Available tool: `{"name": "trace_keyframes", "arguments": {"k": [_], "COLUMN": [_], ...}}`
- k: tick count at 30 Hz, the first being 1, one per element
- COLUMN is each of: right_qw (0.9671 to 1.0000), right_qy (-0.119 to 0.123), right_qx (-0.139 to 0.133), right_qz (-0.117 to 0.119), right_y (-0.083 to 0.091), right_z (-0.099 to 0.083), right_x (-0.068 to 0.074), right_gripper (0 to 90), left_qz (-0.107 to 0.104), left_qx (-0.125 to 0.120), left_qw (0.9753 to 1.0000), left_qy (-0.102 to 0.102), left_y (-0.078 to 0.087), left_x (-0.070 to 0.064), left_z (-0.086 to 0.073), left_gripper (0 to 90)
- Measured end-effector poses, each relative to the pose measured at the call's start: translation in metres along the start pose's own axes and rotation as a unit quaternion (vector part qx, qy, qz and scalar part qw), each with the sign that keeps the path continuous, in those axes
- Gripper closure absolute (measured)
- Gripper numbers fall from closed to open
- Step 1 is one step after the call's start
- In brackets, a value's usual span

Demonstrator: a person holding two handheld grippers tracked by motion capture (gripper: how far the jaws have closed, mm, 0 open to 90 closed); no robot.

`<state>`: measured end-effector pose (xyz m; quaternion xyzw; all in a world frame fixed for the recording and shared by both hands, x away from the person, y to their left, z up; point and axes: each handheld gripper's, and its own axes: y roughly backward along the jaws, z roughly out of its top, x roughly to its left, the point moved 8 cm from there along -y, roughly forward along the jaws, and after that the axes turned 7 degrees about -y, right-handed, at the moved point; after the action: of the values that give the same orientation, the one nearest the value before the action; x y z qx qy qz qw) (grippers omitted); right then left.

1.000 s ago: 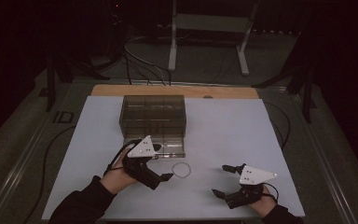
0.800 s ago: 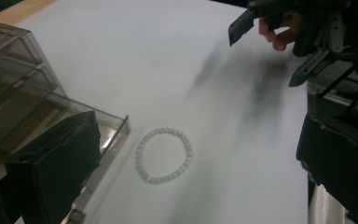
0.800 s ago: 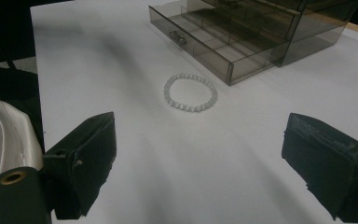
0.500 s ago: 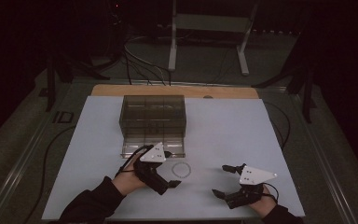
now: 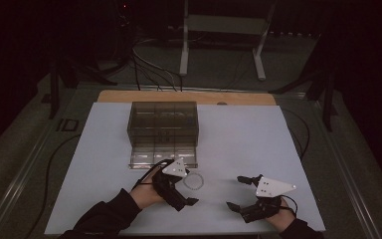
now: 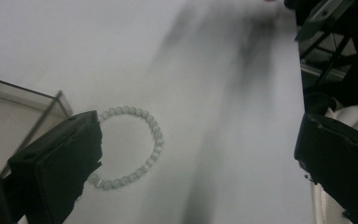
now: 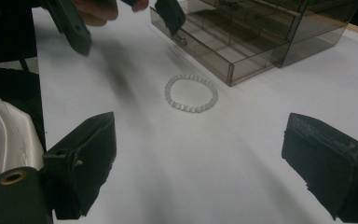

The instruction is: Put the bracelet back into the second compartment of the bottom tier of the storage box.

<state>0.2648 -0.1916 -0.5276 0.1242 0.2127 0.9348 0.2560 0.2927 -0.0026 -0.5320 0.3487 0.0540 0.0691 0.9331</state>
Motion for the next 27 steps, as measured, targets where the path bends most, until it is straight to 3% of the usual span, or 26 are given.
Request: {"name": "trace_keyframes", "arguments": {"k": [1,7,8,15,19,24,27], "right_qw": [1.0000,1.0000,1.0000,1.0000,1.0000,1.0000,1.0000], "right_qy": [0.000,0.000,0.001,0.000,-0.001,-0.001,-0.001], "right_qx": [0.000,0.001,0.002,0.001,0.000,0.000,0.000], "right_qz": [0.000,0.001,0.001,0.002,0.002,0.003,0.003], "right_y": [0.000,0.000,0.000,0.000,0.000,0.000,0.000], "right_z": [0.000,0.000,0.000,0.000,0.000,0.000,0.000], "right_x": [0.000,0.000,0.001,0.001,0.001,0.001,0.001], "right_gripper": [9.9,9.9,9.9,9.9,9.9,9.8,9.9], "left_qz": [0.003,-0.006,-0.005,0.015,0.019,0.031,0.027], "left_qx": [0.006,0.021,0.019,0.044,0.053,0.066,0.077], "left_qw": [0.9999,0.9994,0.9991,0.9981,0.9974,0.9959,0.9951], "left_qy": [-0.011,-0.027,-0.038,-0.040,-0.044,-0.053,-0.055], "left_y": [-0.004,-0.011,-0.013,-0.023,-0.027,-0.033,-0.036], "left_x": [0.000,0.000,-0.001,0.008,0.011,0.015,0.015], "left_z": [-0.002,-0.005,-0.005,-0.010,-0.014,-0.017,-0.018], "left_gripper": [1.8,3.1,7.6,16.6,30.5,39.9,46.4]}}
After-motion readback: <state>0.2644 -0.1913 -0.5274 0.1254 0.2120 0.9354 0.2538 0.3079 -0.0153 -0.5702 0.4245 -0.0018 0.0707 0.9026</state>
